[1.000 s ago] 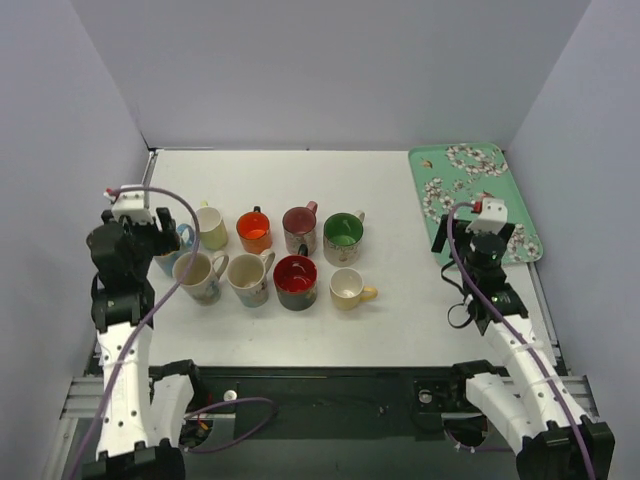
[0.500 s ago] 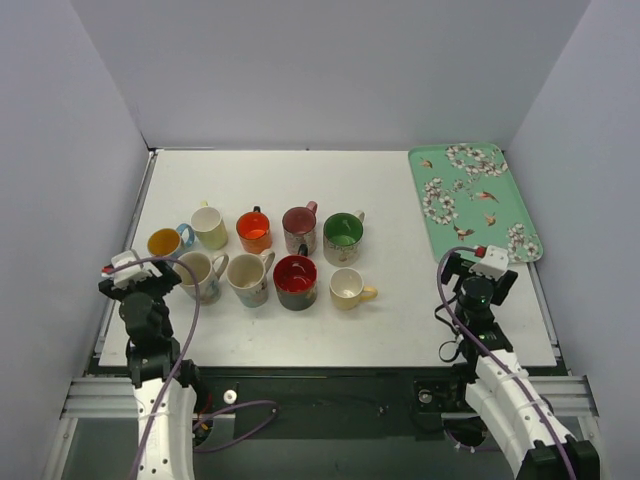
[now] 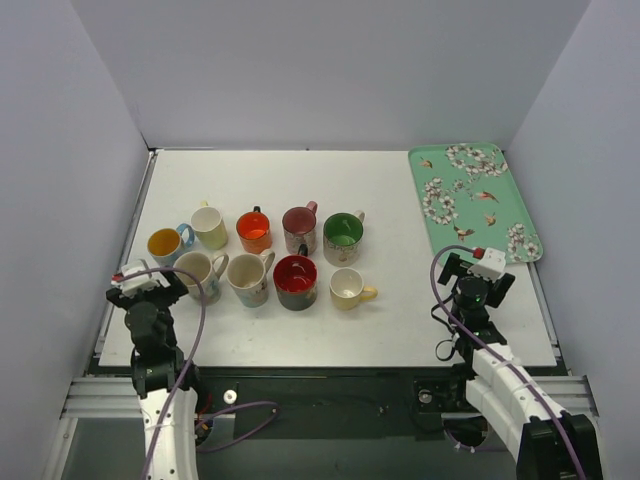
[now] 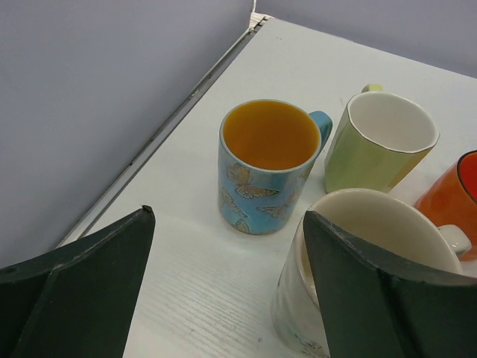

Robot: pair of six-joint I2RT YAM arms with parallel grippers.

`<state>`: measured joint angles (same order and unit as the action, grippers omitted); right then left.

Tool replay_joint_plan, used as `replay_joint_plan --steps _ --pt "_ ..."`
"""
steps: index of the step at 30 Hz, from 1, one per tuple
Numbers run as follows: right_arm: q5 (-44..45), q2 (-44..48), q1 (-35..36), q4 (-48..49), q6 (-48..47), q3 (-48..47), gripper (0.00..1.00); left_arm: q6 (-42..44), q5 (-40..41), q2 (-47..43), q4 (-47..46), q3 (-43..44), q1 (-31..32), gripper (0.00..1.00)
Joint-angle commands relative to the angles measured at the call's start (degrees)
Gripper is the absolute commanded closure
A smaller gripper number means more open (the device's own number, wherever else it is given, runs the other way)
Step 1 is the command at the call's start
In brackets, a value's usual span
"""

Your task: Turn the mug right side up

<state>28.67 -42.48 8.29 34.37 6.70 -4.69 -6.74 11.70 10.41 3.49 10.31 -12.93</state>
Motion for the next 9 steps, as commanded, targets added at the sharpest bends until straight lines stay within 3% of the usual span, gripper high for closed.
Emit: replay_joint_plan --steps 1,7,9 --pt "2.1 -0.2 0.2 4.0 1.4 0.6 0.03 1.4 -1.8 -1.9 0.2 -1.4 -0.3 0.08" --pt "1.7 1.2 0.1 3.8 1.2 0.6 0.03 1.2 -2.1 -1.9 -2.6 -2.9 -0.3 0.07" --pt "1.7 1.3 0.1 3.5 1.3 0.5 0.02 1.1 -2.8 -1.9 -2.5 -2.3 -0.3 0.03"
